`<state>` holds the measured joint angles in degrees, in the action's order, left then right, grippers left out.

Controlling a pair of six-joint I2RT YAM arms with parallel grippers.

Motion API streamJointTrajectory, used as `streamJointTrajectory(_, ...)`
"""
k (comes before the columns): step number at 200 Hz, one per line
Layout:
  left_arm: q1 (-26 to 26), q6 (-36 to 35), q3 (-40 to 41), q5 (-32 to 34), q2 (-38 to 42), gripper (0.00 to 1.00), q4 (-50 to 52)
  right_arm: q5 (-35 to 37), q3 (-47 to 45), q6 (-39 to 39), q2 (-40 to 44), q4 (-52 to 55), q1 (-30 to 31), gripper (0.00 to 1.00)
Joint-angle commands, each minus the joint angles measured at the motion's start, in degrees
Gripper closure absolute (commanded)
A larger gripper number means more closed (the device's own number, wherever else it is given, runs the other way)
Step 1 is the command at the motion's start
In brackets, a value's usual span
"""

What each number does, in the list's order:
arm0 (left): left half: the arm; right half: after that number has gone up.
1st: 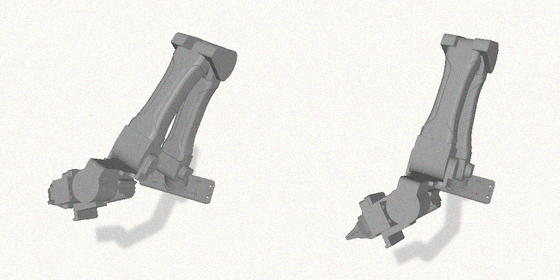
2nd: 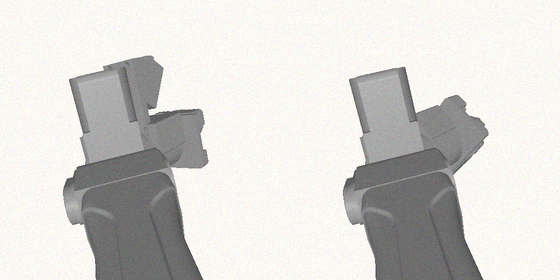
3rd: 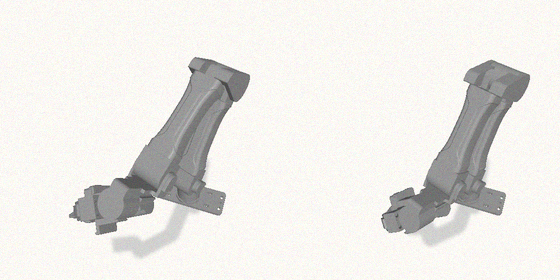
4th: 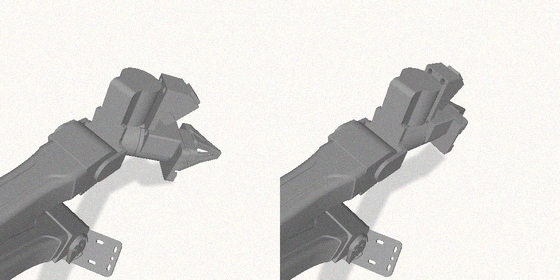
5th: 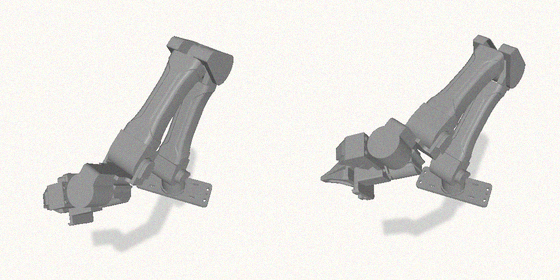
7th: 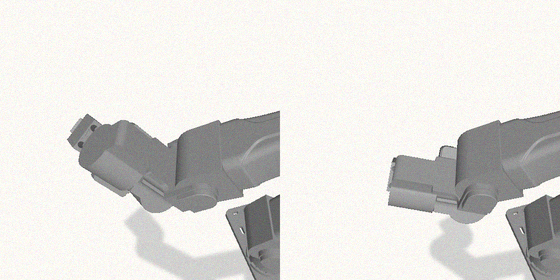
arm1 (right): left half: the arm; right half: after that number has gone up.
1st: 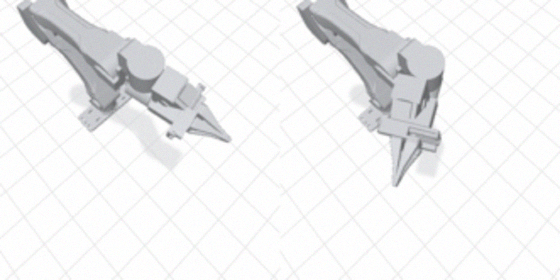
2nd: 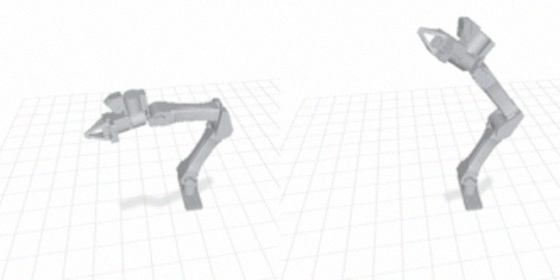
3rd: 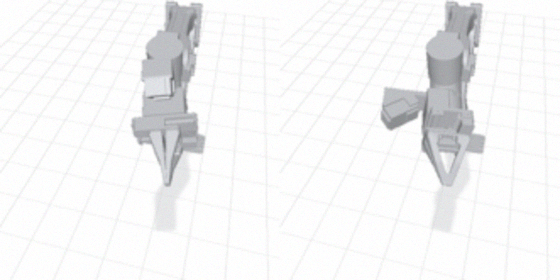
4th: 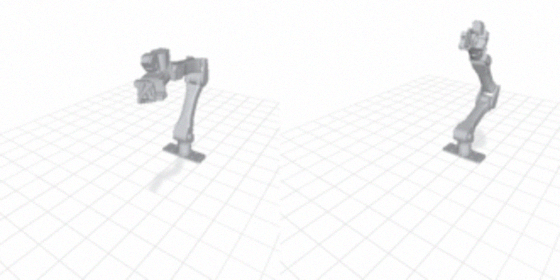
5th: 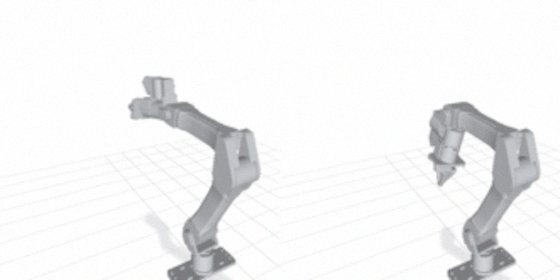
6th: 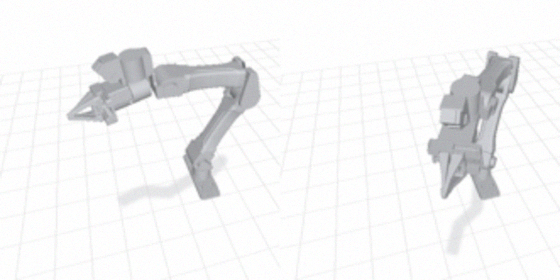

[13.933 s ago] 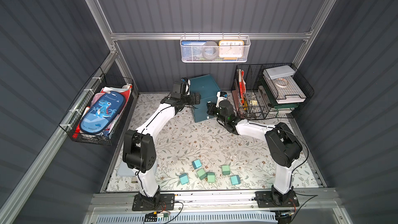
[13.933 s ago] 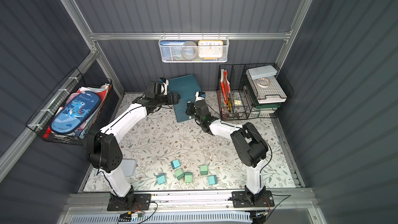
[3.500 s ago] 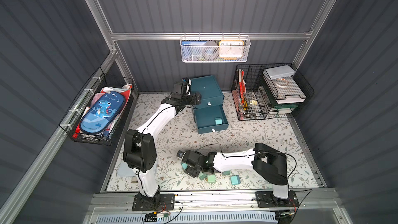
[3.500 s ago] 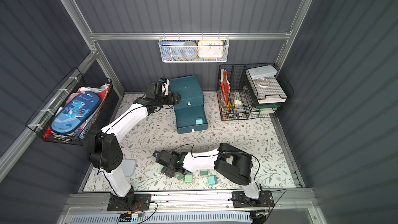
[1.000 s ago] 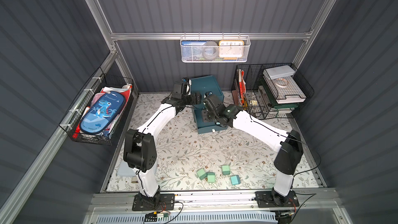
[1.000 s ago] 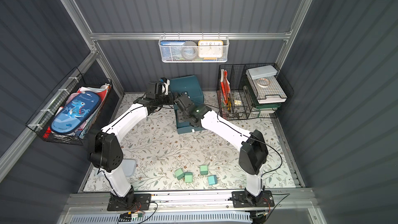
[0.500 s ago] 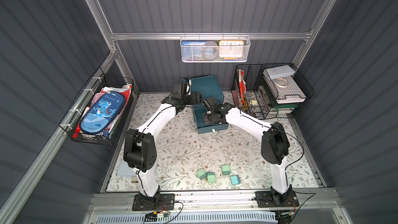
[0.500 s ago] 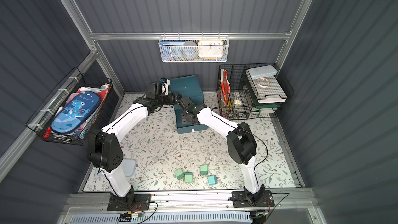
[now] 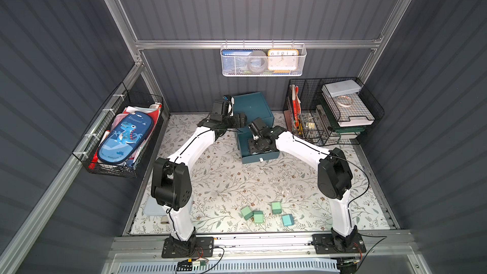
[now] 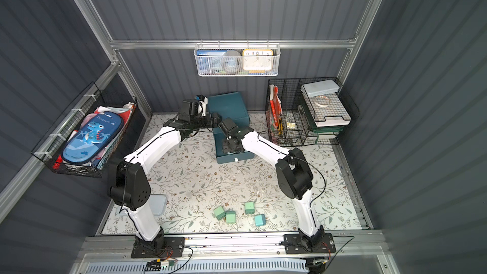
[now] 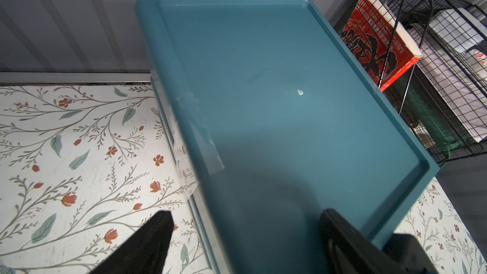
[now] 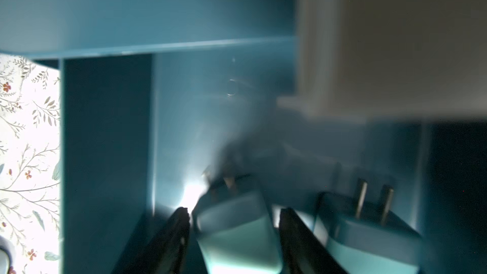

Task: Place the plugs into the drawer by color
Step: Place the plug in the drawer, then pick up the plug from the center of the board.

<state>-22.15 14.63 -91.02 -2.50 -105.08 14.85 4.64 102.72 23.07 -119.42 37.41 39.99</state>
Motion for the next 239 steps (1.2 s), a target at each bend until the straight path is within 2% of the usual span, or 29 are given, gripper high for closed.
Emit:
streamJointTrajectory(1,-0.08,-0.48,0.54,0.24,-1.76,0.08,4.04,0.01,2.16,-0.53,-0.64,2.13,-0.79,0.36)
streamJointTrajectory(46,-0.07,-0.48,0.93,0.44,-1.43,0.08,3.97,-0.25,7.38,-1.31,5.13,7.97,-0.68,0.34)
streamJointTrajectory(71,-0.08,-0.47,1.11,0.05,-1.39,0.08,3.65,3.55,4.14,-1.89,13.27,10.46,-0.45,0.34)
streamJointTrajectory(103,-0.08,-0.87,1.11,-0.13,-1.52,0.09,3.43,10.00,-11.20,-0.43,26.54,13.14,0.51,0.41)
streamJointTrajectory(131,-0.08,-1.42,0.95,-0.05,-1.84,0.09,3.30,13.05,-26.04,4.52,36.62,17.52,3.65,0.43)
streamJointTrajectory(159,-0.08,-1.51,0.91,-0.05,-2.40,0.09,3.34,11.80,-37.92,11.22,41.72,21.99,9.26,0.47)
streamJointTrajectory(192,-0.08,-1.48,0.68,0.04,-2.76,0.09,3.34,6.60,-50.68,18.15,47.40,17.34,16.42,0.51)
streamJointTrajectory(239,-0.08,-1.35,0.67,0.09,-2.97,0.09,2.99,4.39,-56.76,24.89,45.87,15.24,24.92,0.32)
